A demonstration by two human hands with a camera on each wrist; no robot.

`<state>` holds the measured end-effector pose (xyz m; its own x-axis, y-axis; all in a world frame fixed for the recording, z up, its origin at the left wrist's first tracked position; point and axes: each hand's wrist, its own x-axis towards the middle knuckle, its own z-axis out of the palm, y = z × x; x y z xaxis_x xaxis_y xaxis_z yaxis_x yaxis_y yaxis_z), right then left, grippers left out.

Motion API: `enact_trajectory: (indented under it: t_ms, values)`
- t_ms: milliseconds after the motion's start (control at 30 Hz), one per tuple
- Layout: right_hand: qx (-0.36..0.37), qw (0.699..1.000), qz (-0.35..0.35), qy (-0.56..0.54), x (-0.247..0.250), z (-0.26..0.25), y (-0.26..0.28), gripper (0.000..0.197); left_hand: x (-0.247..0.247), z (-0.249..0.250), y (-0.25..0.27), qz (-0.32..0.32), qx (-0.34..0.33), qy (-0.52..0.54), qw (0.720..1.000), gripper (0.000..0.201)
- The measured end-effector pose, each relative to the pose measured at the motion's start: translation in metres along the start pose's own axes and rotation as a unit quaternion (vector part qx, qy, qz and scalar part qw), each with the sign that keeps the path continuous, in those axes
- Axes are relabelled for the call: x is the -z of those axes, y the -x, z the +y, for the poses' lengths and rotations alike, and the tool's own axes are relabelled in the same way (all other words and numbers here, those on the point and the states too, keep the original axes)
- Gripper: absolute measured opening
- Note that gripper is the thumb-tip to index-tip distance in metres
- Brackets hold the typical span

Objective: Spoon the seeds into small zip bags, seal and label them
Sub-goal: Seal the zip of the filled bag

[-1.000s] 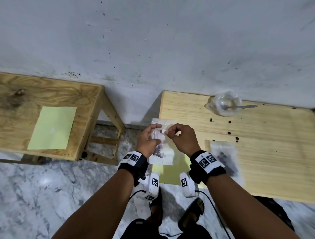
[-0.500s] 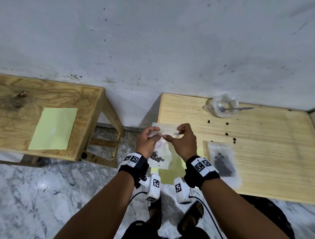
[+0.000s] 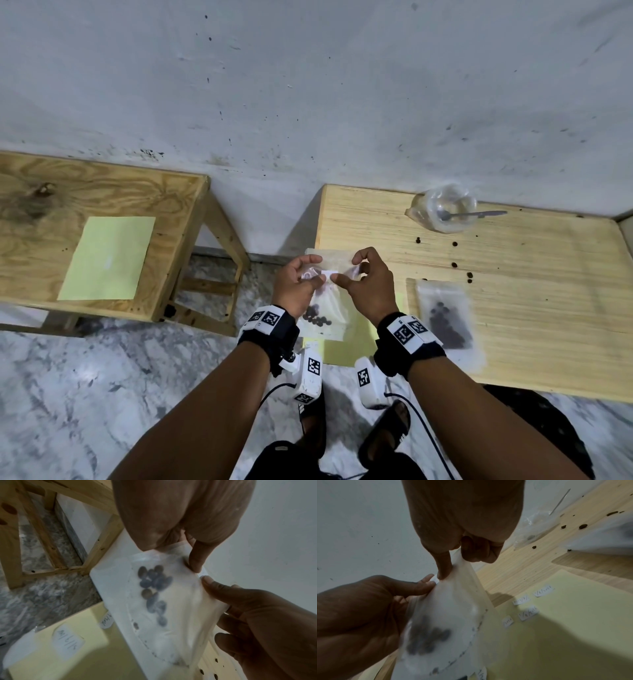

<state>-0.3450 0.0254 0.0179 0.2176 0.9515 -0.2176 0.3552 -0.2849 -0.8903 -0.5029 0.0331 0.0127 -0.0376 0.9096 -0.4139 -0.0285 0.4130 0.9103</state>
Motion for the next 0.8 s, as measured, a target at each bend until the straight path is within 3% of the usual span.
enact_trajectory:
  t_ms: [300, 500, 700, 800]
  values:
    - [0.014, 0.999, 0.035, -0.036, 0.004, 0.006, -0.003, 0.033, -0.008, 0.009, -0.001, 0.007, -0.003, -0.012, 1.0, 0.024]
    - [0.019, 0.999, 0.007, -0.032, 0.012, 0.006, -0.003, 0.036, -0.012, 0.01, -0.001, 0.017, -0.018, -0.034, 0.999, 0.018]
    - [0.014, 0.999, 0.018, -0.047, 0.017, 0.01, -0.004, 0.036, -0.015, 0.008, -0.001, -0.016, -0.008, -0.026, 1.0, 0.029]
    - [0.001, 0.997, -0.006, -0.079, 0.027, 0.012, 0.0, 0.025, -0.018, 0.008, -0.002, 0.016, -0.007, -0.021, 1.0, 0.031]
